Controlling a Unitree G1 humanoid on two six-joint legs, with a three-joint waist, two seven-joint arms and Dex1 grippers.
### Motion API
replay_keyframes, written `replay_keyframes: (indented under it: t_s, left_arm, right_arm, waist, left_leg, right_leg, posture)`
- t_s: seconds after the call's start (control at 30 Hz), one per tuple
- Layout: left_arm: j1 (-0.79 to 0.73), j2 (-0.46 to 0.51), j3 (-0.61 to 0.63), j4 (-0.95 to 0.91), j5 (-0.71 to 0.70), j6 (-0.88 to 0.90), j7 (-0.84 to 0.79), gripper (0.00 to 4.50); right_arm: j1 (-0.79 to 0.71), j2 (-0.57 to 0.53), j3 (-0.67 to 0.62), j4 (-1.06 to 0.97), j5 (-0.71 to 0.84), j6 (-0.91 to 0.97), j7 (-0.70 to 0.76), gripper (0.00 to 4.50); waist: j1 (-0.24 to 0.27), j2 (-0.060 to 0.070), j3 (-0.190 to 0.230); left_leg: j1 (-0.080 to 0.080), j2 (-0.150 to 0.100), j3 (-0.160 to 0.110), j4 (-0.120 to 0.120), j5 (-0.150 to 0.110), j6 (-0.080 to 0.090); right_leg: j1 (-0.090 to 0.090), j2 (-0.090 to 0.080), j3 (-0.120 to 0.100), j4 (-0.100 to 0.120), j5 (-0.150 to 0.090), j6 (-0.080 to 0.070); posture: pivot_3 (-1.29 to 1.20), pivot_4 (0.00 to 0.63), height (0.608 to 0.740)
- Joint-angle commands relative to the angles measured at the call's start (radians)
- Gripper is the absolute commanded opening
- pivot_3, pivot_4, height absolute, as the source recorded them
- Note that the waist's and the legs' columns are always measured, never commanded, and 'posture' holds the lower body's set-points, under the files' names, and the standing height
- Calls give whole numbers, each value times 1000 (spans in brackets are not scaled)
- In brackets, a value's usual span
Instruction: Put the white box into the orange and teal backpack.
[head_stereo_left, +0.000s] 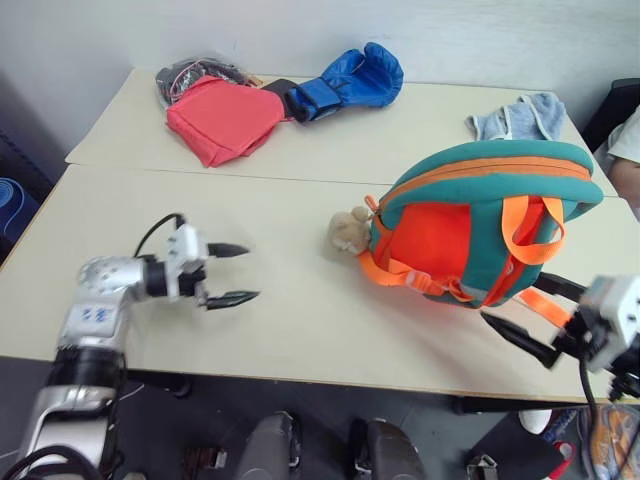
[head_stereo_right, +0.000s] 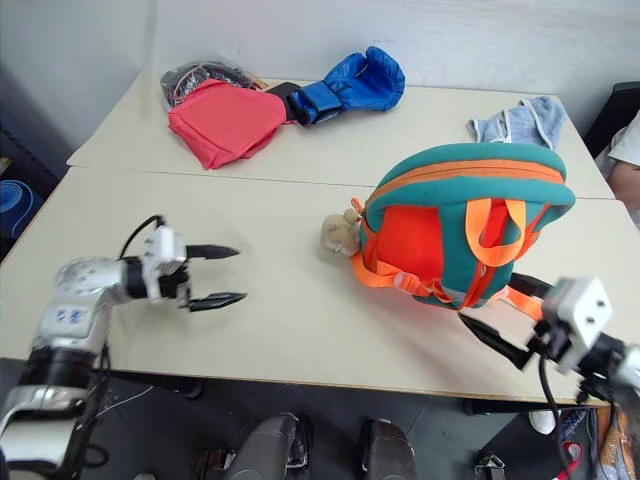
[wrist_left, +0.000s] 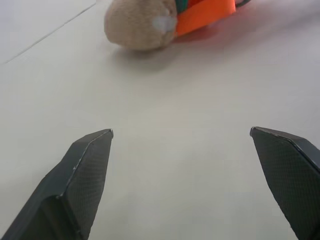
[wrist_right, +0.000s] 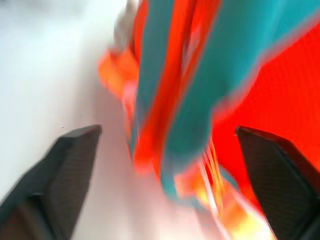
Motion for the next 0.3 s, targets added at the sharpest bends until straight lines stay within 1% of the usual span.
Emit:
replay_keyframes:
  t_s: [0.03, 0.1, 0.13, 0.17, 0.2, 0.3]
  left_arm:
    - [146, 53, 90, -106, -14, -71, 16, 4500]
    - [225, 57, 119, -167, -14, -78, 55, 4500]
    - [253, 59, 128, -189, -11, -87, 68, 4500]
    - [270, 60, 132, -203, -8, -91, 78, 4500]
    - [289, 59, 138, -212, -8, -97, 88, 4500]
    - [314, 45, 150, -228, -12, -90, 134, 4500]
  right_arm:
    - [41, -25, -120, 147, -41, -174, 94, 4452]
    - [42, -41, -137, 231, -47, -216, 123, 4452]
    - [39, -46, -137, 257, -48, -230, 132, 4452]
    - [35, -49, -136, 273, -47, -239, 140, 4452]
    - [31, -54, -128, 291, -51, -255, 152, 4452]
    - [3, -55, -79, 336, -73, -298, 175, 4452]
  waist:
    - [-4, 0, 0]
    - [-6, 0, 0]
    - [-6, 0, 0]
    - [-7, 0, 0]
    - [-6, 0, 0]
    - [-6, 2, -1]
  left_leg:
    - [1, 0, 1, 0, -1, 0]
    - [5, 0, 3, -4, -2, 0]
    - [11, 0, 5, -7, -4, -4]
    - [14, 0, 5, -9, -5, -4]
    - [15, 0, 5, -10, -6, -3]
    - [15, 1, 5, -12, -6, -4]
  right_leg:
    - [0, 0, 1, 0, 0, 1]
    - [2, -1, 4, -1, 0, 1]
    - [5, -1, 6, -2, 0, 1]
    - [8, -1, 7, -3, 0, 1]
    - [8, -1, 7, -4, 0, 0]
    - [6, -1, 7, -2, -1, -2]
  posture:
    - [0, 150, 740]
    - [0, 150, 740]
    - [0, 150, 740]
    - [0, 150, 740]
    - [0, 150, 740]
    - [0, 150, 740]
